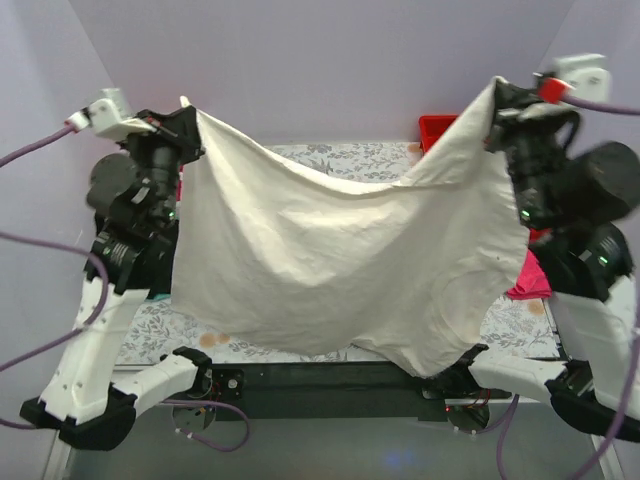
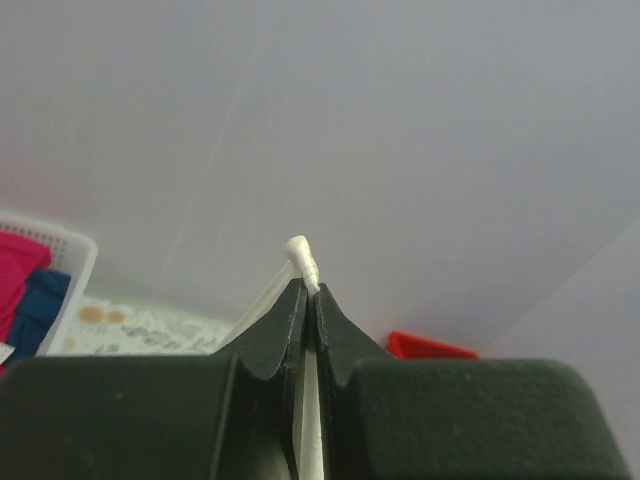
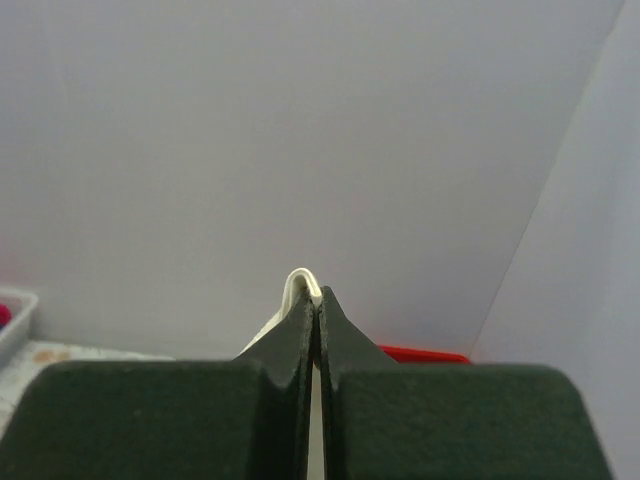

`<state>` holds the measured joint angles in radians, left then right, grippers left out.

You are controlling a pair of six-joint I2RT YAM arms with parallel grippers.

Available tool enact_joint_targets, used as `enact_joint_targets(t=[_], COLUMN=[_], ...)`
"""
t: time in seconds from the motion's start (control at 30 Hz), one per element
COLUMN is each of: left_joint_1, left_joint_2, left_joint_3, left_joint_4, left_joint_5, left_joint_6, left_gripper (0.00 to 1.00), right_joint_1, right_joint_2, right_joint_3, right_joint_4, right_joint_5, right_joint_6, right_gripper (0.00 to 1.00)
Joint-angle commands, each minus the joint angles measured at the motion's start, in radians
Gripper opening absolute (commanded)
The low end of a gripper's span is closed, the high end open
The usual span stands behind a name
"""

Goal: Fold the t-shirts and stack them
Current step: Flatten out the tshirt

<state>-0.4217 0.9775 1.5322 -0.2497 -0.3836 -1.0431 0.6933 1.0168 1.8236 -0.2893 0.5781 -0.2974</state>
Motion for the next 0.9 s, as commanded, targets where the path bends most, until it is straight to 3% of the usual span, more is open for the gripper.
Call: enact_joint_targets(t=[0.0,0.27,0.47,0.6,0.87], left_joint_1=[0.003,0.003,0.003,0.003,0.004], left_joint_2=[0.096,0.34,0.417,0.368,0.08], left_joint_3=[-0.052,0.003,0.146,0.132,-0.019], left_joint_4=[0.059,0.141,0.141,0.136,0.101], left_joint_5=[-0.07,-0.144,-0.15,-0.158,-0.147], left_joint_6=[0.006,0.006,0.038,0.046,0.028], left_gripper=[0.0,0.0,0.0,0.0,0.0], right_joint_1=[-0.005,-0.034,-0.052,-0.052,-0.052], right_joint_2=[0.122,0.275,0.261,0.177,-0.05], right_joint_3=[-0.003,0.065,0.092,0.079,0.019], right_joint_4=[0.13,0.203,0.203,0.197,0.118], right_joint_5=[0.035,0.046,0.043,0.042,-0.018], right_joint_6=[-0.086,-0.163,-0.193,-0.2,-0.169], right_gripper=[0.01,0.01,0.01,0.01,0.01])
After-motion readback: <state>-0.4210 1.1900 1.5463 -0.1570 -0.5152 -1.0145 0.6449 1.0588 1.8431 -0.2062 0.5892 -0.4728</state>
